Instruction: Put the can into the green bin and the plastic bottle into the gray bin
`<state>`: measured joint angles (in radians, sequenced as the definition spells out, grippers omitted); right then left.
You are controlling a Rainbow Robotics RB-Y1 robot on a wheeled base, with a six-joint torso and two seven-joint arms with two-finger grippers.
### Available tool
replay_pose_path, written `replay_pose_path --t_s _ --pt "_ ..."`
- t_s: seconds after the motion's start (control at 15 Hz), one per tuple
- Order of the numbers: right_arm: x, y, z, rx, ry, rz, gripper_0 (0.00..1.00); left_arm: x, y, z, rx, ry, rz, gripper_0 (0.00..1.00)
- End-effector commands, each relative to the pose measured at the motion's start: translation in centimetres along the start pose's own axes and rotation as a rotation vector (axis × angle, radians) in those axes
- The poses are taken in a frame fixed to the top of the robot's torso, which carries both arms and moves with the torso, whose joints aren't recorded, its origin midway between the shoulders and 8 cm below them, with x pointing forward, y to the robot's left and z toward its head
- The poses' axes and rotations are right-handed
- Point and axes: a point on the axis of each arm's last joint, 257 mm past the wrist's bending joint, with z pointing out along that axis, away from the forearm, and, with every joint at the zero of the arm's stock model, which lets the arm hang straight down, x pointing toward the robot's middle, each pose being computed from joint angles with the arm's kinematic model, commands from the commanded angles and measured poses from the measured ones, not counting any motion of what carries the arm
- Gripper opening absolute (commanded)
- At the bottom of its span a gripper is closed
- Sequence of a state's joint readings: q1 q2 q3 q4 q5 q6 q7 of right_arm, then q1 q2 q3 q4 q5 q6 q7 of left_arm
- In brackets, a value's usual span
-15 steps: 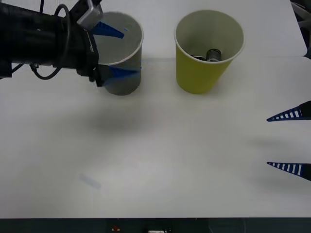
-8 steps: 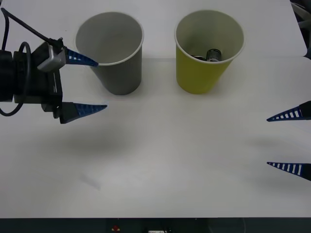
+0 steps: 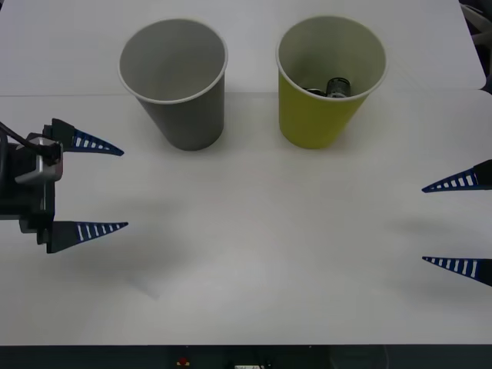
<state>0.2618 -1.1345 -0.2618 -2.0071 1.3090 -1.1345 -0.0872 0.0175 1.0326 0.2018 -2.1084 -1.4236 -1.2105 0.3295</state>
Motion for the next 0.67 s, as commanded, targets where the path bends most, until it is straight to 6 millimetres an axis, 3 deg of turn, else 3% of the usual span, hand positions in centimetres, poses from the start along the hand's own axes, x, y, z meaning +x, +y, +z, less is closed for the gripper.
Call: replay_pose_path --t_s 0.07,0.67 --pt "0.0 0.0 0.0 0.000 0.000 0.000 1.00 1.3 -1.1 -0.5 0.020 0.037 0.005 1.00" --pt "0.0 0.0 0.0 0.000 0.000 0.000 1.00 2.7 -2.3 -1.2 0.035 0.076 0.001 1.00"
